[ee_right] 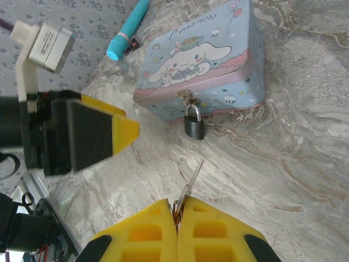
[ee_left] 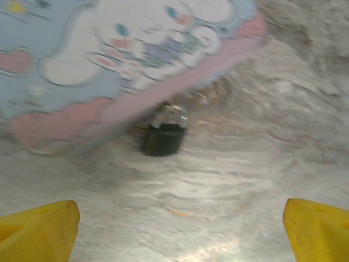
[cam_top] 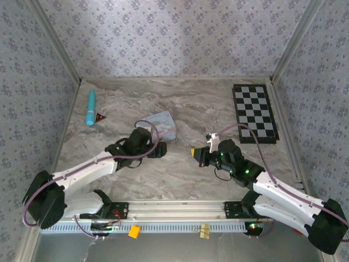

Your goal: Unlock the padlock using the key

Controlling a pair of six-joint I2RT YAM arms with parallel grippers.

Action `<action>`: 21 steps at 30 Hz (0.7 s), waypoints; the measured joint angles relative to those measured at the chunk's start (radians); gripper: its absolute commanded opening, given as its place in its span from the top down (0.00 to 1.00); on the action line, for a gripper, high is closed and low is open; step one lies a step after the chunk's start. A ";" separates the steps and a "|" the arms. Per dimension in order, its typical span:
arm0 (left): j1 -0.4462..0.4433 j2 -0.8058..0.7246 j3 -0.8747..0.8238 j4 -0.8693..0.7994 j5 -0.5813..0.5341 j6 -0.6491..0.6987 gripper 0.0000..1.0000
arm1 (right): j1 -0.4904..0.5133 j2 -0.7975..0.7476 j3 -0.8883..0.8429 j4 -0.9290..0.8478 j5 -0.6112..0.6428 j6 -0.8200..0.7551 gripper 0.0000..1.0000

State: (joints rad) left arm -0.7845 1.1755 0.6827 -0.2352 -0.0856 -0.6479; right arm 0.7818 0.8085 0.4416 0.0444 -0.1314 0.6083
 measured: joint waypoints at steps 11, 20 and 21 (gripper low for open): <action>-0.006 0.257 -0.022 0.204 0.026 0.103 0.04 | 0.027 -0.009 -0.025 0.037 0.037 0.021 1.00; 0.053 0.418 0.056 0.256 0.021 0.207 0.12 | 0.035 -0.064 -0.051 0.039 0.061 0.031 1.00; 0.059 0.431 0.068 0.264 0.022 0.214 0.13 | 0.035 -0.065 -0.052 0.039 0.063 0.031 1.00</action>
State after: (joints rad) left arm -0.7258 1.6070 0.7506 0.0284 -0.0639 -0.4335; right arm 0.8169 0.7437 0.3897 0.0837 -0.0689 0.6395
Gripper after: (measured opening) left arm 0.889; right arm 0.050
